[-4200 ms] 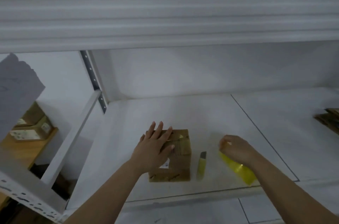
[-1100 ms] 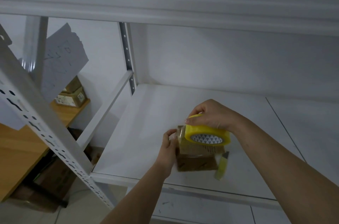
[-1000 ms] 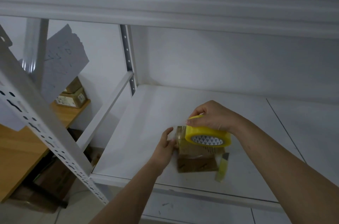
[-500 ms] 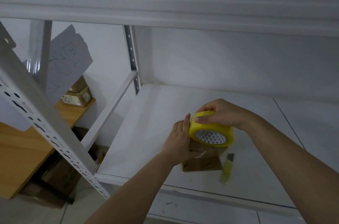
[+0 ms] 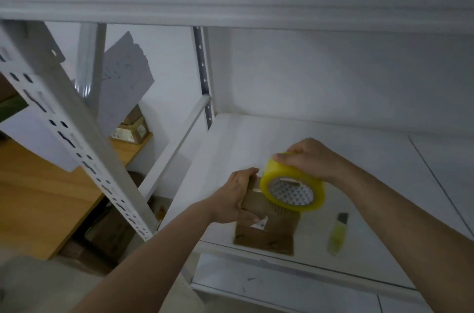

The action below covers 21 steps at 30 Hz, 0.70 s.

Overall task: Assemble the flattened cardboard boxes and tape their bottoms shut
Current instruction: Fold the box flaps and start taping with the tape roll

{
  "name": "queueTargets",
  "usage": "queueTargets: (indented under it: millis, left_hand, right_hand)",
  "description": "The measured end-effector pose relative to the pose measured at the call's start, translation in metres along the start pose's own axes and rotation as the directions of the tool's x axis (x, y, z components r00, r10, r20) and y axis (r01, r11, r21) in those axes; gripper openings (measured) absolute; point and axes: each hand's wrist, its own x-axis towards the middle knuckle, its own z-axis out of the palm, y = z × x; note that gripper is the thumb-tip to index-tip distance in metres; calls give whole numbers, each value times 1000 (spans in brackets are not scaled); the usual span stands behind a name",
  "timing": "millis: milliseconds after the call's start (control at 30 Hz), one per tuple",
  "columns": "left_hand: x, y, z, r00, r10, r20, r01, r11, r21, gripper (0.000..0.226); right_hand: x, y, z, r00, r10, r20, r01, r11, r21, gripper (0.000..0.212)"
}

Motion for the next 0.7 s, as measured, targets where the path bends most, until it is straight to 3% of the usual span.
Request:
queueTargets:
  millis: [100,200,433,700]
  left_hand:
    - [1,3,-4,999,7,34,-9,998,59,114]
    - [3,5,-3,998,14,61,-19,996,88,111]
    - [5,-1,-1,996,44,78,-54,991,123,109]
    - [10,7,-10,987,-4,158,-32,975,222,112]
  right_hand:
    - [-9,13,-21,997,76,-15,-77,941,-328,56]
    - [-18,32,-23,978,199,-55,-193,782,-593,58]
    - [-21,64,0,949,307,-64,-293,796,-529,61]
    - [-20,66,12,958,276,-83,-259,699,-667,56]
